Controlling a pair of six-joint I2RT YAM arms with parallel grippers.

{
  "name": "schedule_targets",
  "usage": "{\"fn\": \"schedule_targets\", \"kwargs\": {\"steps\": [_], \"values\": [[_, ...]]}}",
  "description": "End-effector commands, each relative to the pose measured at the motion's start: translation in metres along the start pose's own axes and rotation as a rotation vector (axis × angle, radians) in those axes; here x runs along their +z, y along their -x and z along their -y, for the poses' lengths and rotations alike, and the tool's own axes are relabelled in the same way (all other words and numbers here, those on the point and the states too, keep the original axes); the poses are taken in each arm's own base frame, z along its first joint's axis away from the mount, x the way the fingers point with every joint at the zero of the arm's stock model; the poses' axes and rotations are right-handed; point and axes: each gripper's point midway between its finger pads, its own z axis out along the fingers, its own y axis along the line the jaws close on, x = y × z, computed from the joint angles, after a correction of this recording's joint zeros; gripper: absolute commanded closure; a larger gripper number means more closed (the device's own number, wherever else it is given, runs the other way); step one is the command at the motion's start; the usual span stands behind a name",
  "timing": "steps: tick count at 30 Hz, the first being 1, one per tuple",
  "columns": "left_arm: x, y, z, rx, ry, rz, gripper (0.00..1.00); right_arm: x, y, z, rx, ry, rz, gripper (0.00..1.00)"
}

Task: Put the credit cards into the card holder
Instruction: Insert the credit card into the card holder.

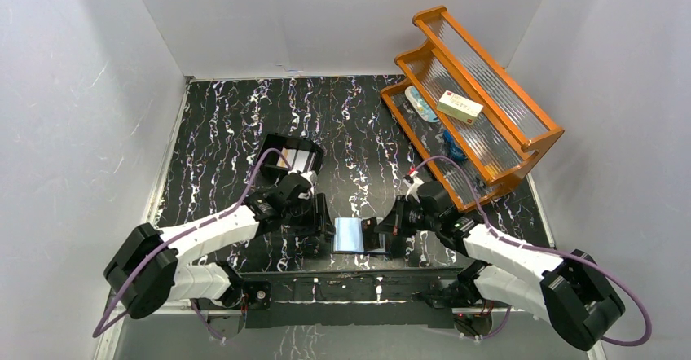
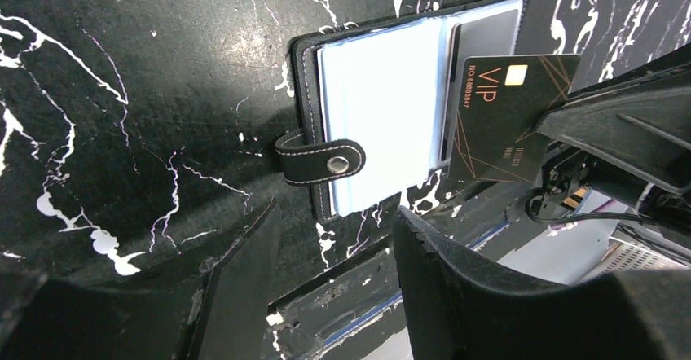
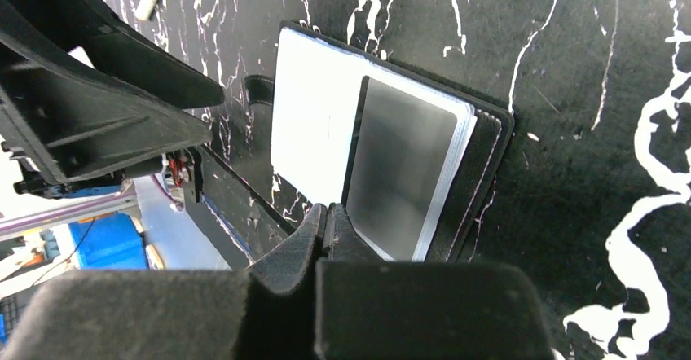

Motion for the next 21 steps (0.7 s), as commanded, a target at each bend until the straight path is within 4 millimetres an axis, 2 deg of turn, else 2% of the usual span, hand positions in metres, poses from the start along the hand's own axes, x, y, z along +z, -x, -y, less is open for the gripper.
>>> {"fn": "schedule_targets", "kwargs": {"steps": [1,12,21], "values": [[0.009,-0.001,0.0,0.012,0.007,0.003,0.49,0.004,0.015,-0.014,0.016,0.098,0.059,1.0],[0.025,-0.002,-0.007,0.053,0.06,-0.026,0.52,0.014,0.018,-0.017,0.044,0.159,0.059,1.0],[0.03,-0.002,0.0,0.072,0.04,-0.023,0.5,0.018,0.011,-0.006,0.077,0.145,0.056,1.0]]}}
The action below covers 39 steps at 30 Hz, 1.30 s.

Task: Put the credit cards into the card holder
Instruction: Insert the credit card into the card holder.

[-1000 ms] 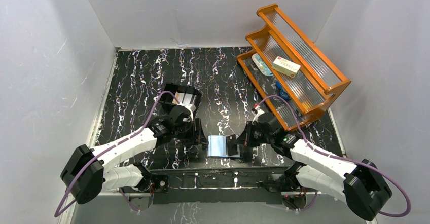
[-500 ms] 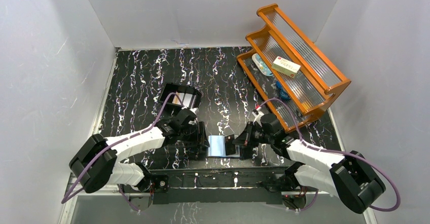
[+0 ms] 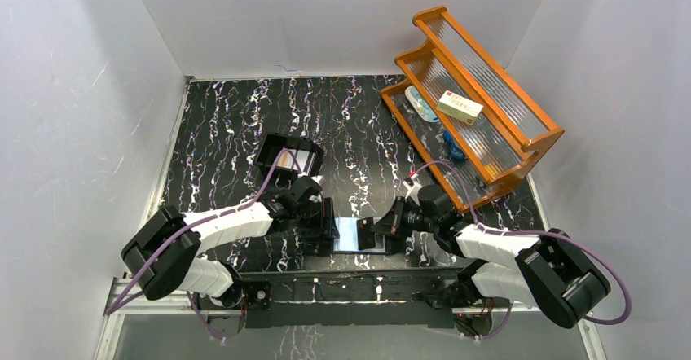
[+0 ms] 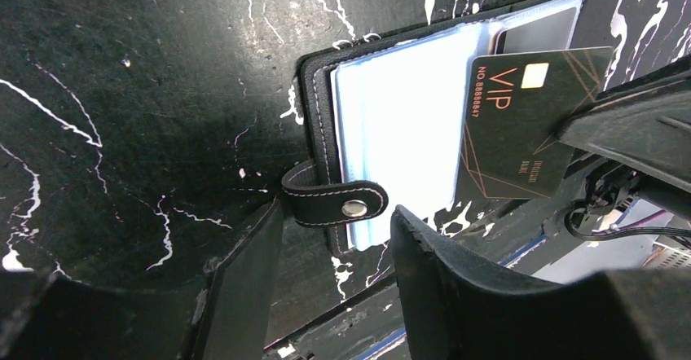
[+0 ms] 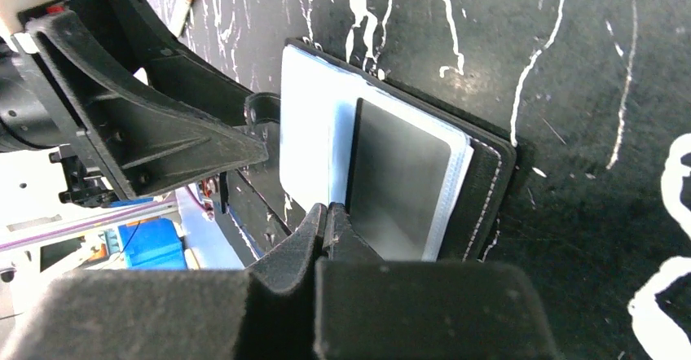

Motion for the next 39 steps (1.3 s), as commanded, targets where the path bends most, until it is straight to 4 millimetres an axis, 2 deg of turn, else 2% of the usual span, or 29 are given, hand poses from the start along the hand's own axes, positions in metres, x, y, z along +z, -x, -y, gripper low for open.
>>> {"fn": "schedule_targets", "kwargs": {"steps": [1,5,15,26,32,36,39], "values": [[-0.001,0.008,0.009,0.029,-0.014,0.028,0.5,0.0,0.008,-0.009,-0.013,0.045,0.039,1.0],[0.0,0.007,0.007,0.027,-0.002,0.024,0.53,-0.004,0.011,-0.002,0.002,0.013,0.065,1.0],[0.001,0.005,0.006,0.012,0.005,0.025,0.59,-0.004,0.015,-0.004,0.006,0.033,0.08,1.0],[0.003,0.002,0.005,0.001,0.004,0.025,0.68,0.003,0.002,0.001,0.08,0.081,0.032,1.0],[0.008,-0.001,0.006,-0.001,-0.001,0.012,0.68,0.006,-0.003,0.003,0.083,0.091,0.001,1.0],[0.006,0.002,0.015,0.011,-0.035,0.024,0.62,0.008,-0.002,0.001,0.112,0.097,-0.003,1.0],[0.006,0.002,0.017,0.013,-0.039,0.029,0.61,0.006,0.0,0.002,0.13,0.094,0.024,1.0]]}}
